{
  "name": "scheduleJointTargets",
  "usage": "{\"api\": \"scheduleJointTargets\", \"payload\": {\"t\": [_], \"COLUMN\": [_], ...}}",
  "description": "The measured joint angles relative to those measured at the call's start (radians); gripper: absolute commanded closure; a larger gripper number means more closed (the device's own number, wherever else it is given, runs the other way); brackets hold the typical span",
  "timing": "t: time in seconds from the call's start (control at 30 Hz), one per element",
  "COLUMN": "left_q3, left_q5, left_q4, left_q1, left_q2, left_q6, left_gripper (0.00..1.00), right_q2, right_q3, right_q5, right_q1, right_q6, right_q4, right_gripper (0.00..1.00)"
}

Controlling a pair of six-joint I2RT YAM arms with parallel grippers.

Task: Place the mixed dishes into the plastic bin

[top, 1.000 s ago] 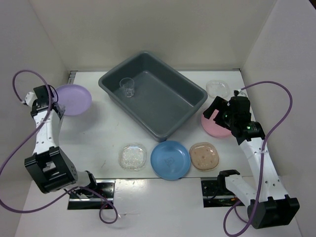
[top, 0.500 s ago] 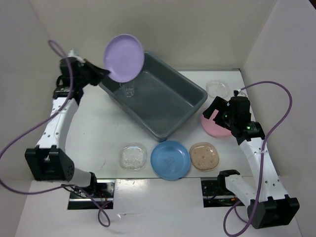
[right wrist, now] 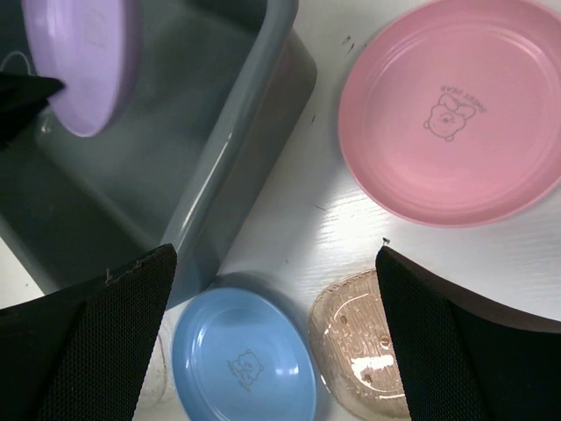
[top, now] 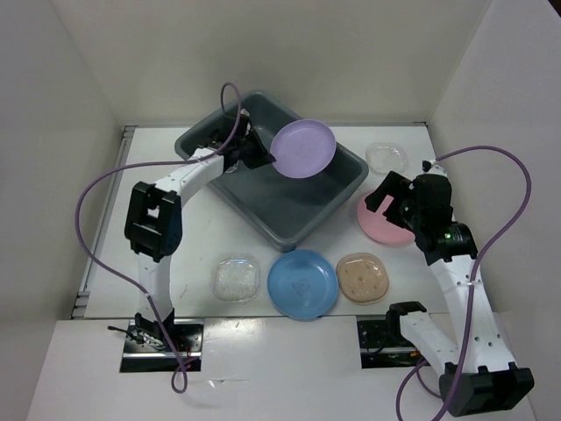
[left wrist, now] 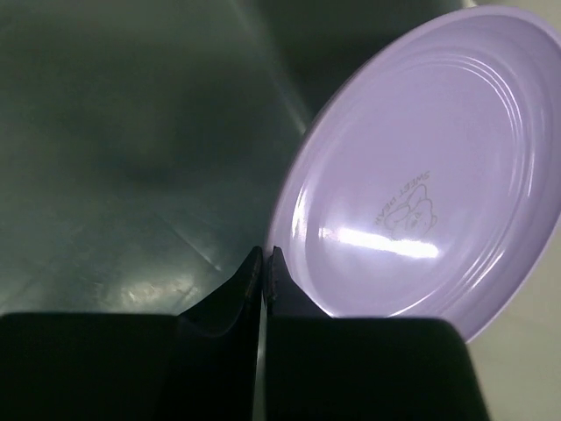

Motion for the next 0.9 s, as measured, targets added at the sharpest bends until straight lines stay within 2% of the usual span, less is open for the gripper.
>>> {"api": "scheduleJointTargets", "payload": {"t": [0.33, 0.47, 0.5, 0.53, 0.57, 0.6, 0.73, 0.77, 0.8, 0.83, 0.9], "left_q3": [0.090, 0.090, 0.090, 0.089, 0.088, 0.088, 0.087, 0.087, 0.088, 0.089, 0.110], "left_q5": [-0.260, -0.310, -0.317, -0.322, -0.324, -0.327, -0.331, -0.330, -0.322, -0.310, -0.277], "left_q4": [-0.166, -0.219, -0.232, -0.243, -0.247, -0.256, -0.255, -0.255, -0.255, -0.256, -0.269], "left_q1": [-0.032, -0.034, -0.035, -0.035, -0.035, -0.035, -0.035, -0.035, -0.035, -0.035, -0.035], "left_q2": [0.101, 0.132, 0.139, 0.145, 0.146, 0.147, 0.146, 0.146, 0.145, 0.143, 0.141], "left_q6": [0.124, 0.159, 0.163, 0.176, 0.179, 0.183, 0.201, 0.205, 0.209, 0.212, 0.219], "left_gripper": [1.00, 0.92, 0.89, 0.78, 0.75, 0.63, 0.52, 0.43, 0.43, 0.38, 0.32], "right_q2": [-0.014, -0.011, -0.010, -0.005, 0.003, 0.011, 0.087, 0.109, 0.127, 0.151, 0.183], "right_q3": [0.033, 0.033, 0.033, 0.033, 0.033, 0.033, 0.042, 0.045, 0.045, 0.045, 0.045], "right_q5": [0.039, 0.046, 0.049, 0.056, 0.062, 0.069, 0.116, 0.126, 0.135, 0.145, 0.166], "right_q1": [0.000, 0.000, 0.000, 0.000, 0.000, 0.000, 0.000, 0.000, 0.000, -0.003, -0.016], "right_q6": [0.004, 0.006, 0.008, 0.008, 0.013, 0.016, 0.044, 0.052, 0.062, 0.076, 0.103], "right_q4": [-0.030, -0.035, -0.035, -0.035, -0.035, -0.035, -0.044, -0.044, -0.045, -0.047, -0.053], "right_gripper": [0.00, 0.00, 0.00, 0.00, 0.00, 0.00, 0.00, 0.02, 0.04, 0.06, 0.11]}}
